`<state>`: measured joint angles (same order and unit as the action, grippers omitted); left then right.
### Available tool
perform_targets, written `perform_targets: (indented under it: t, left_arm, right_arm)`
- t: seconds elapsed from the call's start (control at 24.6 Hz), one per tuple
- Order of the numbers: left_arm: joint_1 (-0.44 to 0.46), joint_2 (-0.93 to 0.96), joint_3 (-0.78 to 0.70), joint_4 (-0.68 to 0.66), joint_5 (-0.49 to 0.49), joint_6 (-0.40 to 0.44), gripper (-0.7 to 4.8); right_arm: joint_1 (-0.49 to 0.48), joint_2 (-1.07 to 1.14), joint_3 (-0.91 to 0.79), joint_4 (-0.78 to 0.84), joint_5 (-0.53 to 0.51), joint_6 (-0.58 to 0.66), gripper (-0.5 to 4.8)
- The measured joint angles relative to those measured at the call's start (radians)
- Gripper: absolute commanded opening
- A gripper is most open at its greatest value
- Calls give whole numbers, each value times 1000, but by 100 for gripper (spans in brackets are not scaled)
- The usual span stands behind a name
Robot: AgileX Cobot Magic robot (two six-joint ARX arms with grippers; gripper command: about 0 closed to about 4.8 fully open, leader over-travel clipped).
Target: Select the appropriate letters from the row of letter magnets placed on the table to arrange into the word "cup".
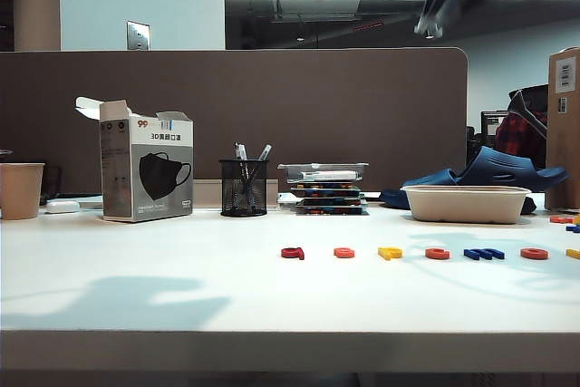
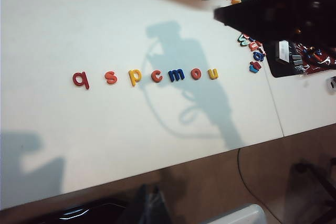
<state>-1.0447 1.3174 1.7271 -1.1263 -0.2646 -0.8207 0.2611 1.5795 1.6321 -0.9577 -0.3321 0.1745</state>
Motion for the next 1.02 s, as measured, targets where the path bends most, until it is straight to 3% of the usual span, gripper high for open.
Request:
perform_targets:
  t: [0.24, 0.41, 1.02]
  left_arm:
    - [0, 2, 0, 0, 0, 0, -5]
    - [0, 5, 0, 0, 0, 0, -5]
    - [0, 6, 0, 0, 0, 0, -5]
  right_arm:
    - [0, 86, 0, -4, 36, -16, 161]
    - [24, 156, 0, -37, 164, -40, 192]
    - [94, 333, -1, -65, 288, -23, 192]
